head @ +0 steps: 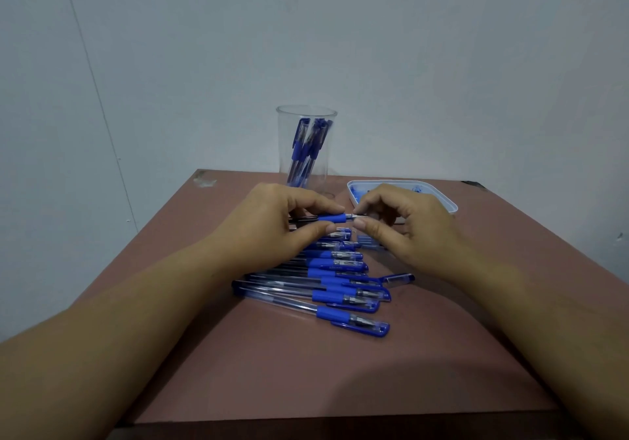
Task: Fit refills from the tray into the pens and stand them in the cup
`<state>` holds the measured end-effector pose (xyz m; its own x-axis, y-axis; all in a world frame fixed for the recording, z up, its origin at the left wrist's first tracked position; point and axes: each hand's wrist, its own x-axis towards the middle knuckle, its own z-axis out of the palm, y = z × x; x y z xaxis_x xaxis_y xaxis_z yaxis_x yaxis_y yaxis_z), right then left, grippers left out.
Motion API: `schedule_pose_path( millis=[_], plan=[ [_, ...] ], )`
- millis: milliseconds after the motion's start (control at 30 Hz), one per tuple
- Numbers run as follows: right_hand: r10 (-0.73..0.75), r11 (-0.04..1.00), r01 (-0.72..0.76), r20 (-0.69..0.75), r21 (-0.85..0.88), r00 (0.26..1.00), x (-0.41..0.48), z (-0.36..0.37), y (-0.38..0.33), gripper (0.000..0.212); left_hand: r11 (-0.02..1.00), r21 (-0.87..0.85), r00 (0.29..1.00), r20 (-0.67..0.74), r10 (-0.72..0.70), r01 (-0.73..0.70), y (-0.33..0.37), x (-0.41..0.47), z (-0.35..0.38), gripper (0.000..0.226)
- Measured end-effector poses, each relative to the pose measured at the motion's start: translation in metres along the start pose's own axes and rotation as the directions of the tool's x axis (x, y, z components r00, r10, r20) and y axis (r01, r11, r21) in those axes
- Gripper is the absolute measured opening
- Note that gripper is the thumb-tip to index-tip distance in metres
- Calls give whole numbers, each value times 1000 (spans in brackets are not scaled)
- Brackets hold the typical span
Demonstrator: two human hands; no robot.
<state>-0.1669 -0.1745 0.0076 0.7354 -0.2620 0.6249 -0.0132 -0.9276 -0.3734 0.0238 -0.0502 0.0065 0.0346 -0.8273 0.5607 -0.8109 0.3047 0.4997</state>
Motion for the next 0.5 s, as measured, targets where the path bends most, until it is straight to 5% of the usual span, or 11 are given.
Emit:
schedule_pose_path(
  millis=[500],
  plan=[
    [-55, 998, 53, -50, -42, 997, 2, -2, -2, 10, 997, 29, 995, -74, 68, -66, 7, -1, 2, 25]
  ],
)
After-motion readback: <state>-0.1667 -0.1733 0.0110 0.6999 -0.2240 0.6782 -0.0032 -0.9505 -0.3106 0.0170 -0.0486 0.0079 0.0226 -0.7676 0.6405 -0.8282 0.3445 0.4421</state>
